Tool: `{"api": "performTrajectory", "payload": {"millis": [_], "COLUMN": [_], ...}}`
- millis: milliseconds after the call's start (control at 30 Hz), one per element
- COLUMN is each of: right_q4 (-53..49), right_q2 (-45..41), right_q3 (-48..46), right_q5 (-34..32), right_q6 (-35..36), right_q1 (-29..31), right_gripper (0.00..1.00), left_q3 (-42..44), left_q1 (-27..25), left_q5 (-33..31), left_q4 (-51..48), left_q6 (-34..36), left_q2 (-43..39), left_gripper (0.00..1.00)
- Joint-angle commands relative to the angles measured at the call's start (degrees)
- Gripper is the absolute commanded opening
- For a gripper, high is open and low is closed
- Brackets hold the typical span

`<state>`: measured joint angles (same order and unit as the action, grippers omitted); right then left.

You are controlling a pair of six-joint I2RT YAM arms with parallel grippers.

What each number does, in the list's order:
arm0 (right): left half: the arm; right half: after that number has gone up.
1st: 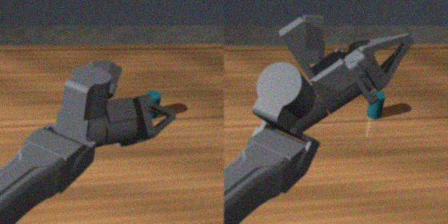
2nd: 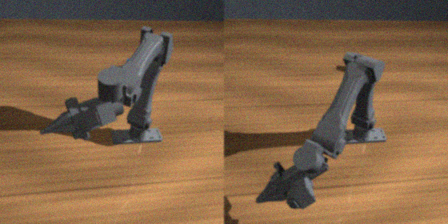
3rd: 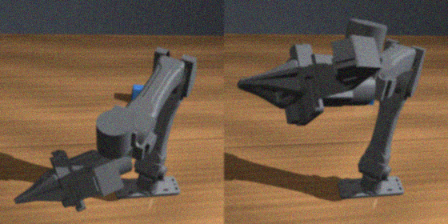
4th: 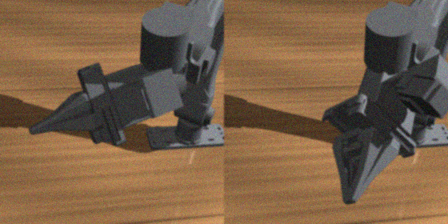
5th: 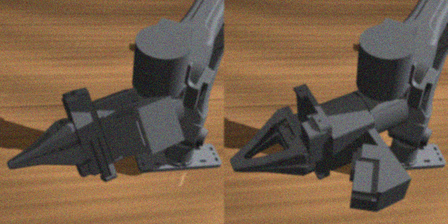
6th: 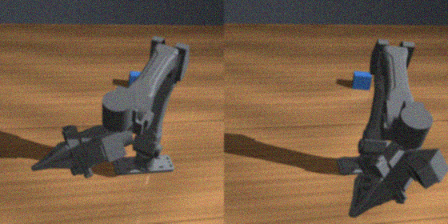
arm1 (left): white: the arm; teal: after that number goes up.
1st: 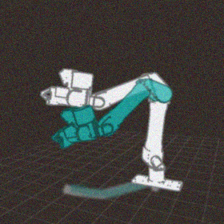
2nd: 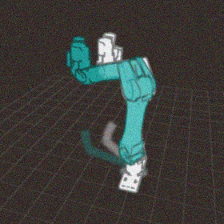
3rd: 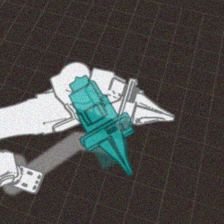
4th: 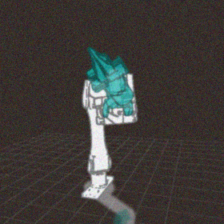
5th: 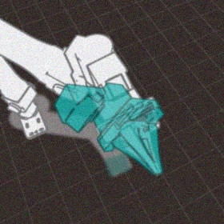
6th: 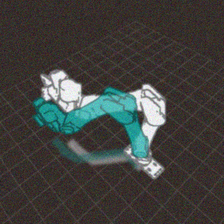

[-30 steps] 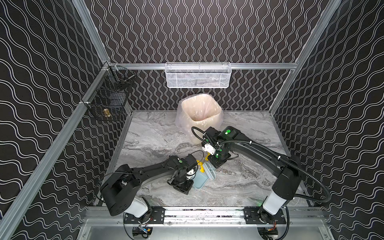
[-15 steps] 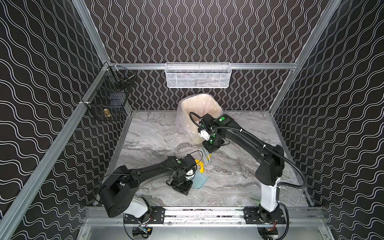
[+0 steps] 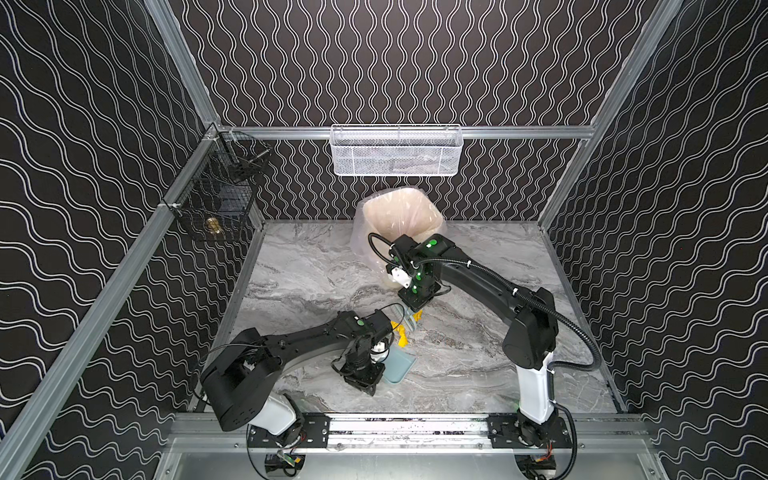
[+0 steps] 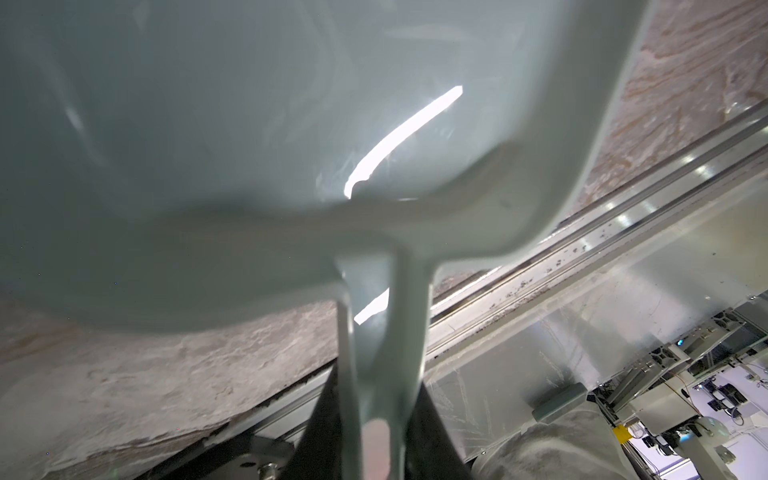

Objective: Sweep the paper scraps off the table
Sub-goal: 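Sweep the remaining yellow scraps into the teal dustpan with the right gripper's brush, then lift the dustpan toward the bin with the left gripper while the right withdraws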

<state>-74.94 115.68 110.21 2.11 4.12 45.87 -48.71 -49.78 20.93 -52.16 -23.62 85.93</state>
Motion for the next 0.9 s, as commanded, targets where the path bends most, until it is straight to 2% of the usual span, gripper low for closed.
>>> {"api": "performTrajectory", "payload": {"millis": [0, 200, 333, 400, 567, 867], "right_q4": [-0.4, -0.1, -0.8, -2.2, -2.1, 4.2], "right_q2": [-2.2, -6.6, -8.3, -8.1, -10.3, -20.8], "right_q3": [-1.4, -5.4, -6.7, -7.1, -8.9, -13.5], "right_q5": [5.4, 13.1, 14.1, 11.4, 9.0, 14.7], "right_q6": [1.7, 1.8, 0.6, -0.5, -3.7, -7.7], "right_q1": [1.8, 5.7, 6.3, 6.0, 1.8, -6.8], "right_gripper": [0.00, 0.00, 0.00, 0.00, 0.00, 0.00], "left_q3": [-0.3, -0.3, -0.2, -0.1, 0.3, 0.1], "left_q1": [0.3, 0.7, 0.7, 0.7, 0.7, 0.8], "left_q5": [-1.3, -2.7, -3.7, -4.1, -6.3, -9.1], "left_q4": [-1.2, -0.8, -0.3, -0.1, 0.6, 0.6], "left_q6": [0.8, 0.4, 0.0, -0.3, -1.3, -2.8], "left_q2": [0.7, 0.8, 0.5, 0.2, -2.6, -9.2], "left_gripper": [0.00, 0.00, 0.00, 0.00, 0.00, 0.00]}}
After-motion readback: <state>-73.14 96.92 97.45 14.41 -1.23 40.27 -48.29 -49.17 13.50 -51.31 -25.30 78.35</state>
